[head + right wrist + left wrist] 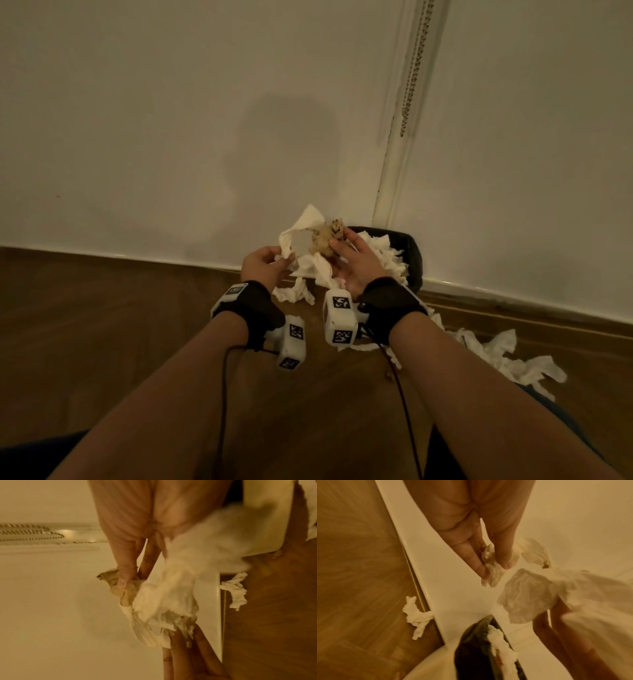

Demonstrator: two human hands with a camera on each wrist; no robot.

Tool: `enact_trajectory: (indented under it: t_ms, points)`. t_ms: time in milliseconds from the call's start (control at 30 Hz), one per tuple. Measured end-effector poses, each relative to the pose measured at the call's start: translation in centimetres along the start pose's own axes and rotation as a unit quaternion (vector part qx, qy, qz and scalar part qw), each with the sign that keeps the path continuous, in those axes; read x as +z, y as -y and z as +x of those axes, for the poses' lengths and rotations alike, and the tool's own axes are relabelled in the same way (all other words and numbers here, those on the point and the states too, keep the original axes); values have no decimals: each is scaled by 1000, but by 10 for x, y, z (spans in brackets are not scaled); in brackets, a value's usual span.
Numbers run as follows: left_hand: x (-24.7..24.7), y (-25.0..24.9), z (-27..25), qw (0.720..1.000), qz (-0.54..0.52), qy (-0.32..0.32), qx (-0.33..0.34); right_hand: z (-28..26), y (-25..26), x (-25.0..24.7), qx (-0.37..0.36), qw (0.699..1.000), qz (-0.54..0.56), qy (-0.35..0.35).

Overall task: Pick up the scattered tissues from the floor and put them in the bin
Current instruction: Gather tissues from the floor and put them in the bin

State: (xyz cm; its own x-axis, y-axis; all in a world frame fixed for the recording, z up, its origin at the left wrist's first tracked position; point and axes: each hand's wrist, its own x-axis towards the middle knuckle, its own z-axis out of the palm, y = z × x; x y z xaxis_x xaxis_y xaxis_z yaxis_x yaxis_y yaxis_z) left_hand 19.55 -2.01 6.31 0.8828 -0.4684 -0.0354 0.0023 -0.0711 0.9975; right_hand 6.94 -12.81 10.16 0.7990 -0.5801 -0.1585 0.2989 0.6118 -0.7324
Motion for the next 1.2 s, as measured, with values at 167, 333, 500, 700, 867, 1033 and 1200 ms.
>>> enact_trajectory:
  t_ms: [167, 333, 500, 700, 867, 1033, 1200]
  points:
    - [44, -26, 6, 999, -37, 13, 26, 6, 39, -12, -48, 998, 38, -34]
    - [83, -32, 13, 998, -14, 29, 52, 12, 68, -37, -103, 987, 44, -112]
    - [119, -18, 17, 998, 41, 25, 29, 16, 74, -65, -136, 973, 69, -175]
    - [136, -2, 16, 984, 176, -12, -6, 26, 62, -77, -124, 952, 140, -243]
    - [144, 7, 18, 959, 281, 19, 5, 39, 54, -93, -95, 932, 192, -293]
    - [152, 13, 20, 929, 357, 64, 72, 46, 47, -106, -64, 936, 142, -315]
    - [155, 21, 25, 880, 450, 113, 105, 52, 37, -117, -8, 924, -216, -315]
